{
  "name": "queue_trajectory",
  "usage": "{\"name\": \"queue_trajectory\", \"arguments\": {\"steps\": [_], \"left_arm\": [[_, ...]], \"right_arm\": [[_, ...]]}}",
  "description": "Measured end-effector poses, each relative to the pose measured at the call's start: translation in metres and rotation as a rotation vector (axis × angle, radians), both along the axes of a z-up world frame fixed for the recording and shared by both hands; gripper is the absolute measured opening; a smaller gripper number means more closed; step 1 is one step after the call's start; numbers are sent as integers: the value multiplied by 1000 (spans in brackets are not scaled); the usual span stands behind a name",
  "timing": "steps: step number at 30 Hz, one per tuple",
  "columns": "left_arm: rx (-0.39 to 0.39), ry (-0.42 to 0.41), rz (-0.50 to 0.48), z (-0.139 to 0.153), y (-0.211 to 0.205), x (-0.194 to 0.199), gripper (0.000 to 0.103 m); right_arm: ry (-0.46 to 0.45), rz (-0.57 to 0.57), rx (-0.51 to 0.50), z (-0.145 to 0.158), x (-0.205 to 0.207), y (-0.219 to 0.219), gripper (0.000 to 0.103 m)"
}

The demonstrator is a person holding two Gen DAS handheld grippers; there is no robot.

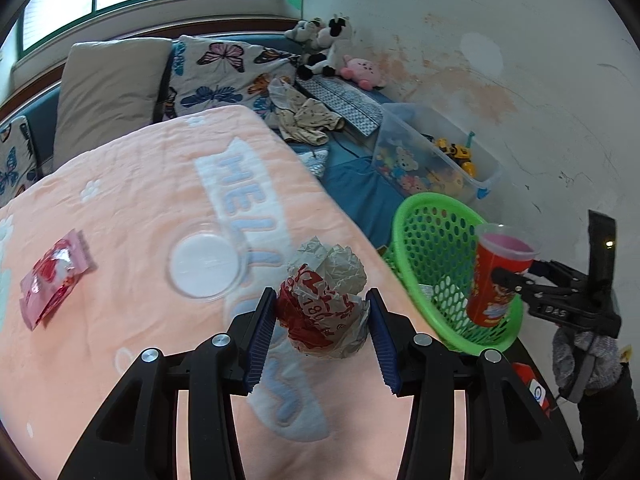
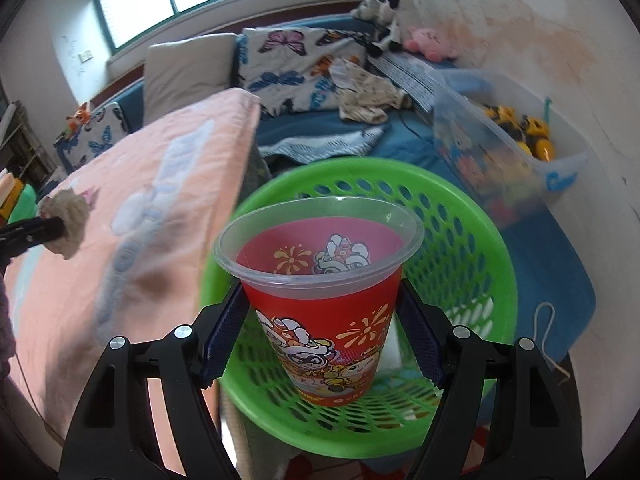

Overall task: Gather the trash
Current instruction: 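Carry the red cup and crumpled wrapper over the green basket, then open the right tool to drop the red cup while the left tool releases the wrapper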

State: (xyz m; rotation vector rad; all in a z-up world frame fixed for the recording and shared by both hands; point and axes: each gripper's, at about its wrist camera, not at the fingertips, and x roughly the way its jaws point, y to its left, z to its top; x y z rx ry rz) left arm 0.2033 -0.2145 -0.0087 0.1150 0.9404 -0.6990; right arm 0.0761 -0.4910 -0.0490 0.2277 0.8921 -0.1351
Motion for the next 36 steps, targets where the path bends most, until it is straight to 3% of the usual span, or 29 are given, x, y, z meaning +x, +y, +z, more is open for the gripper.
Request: {"name": "queue_trajectory", "arguments": {"steps": [14,36], "left_arm": [[5,11,-88,-2,-54,-17,45],[31,92,-182,-33,-135,-34,47]], "right_arm": [[38,-91,4,-16,-18,-29,81],[-69,-61,16,15,-57,-27,81]]}}
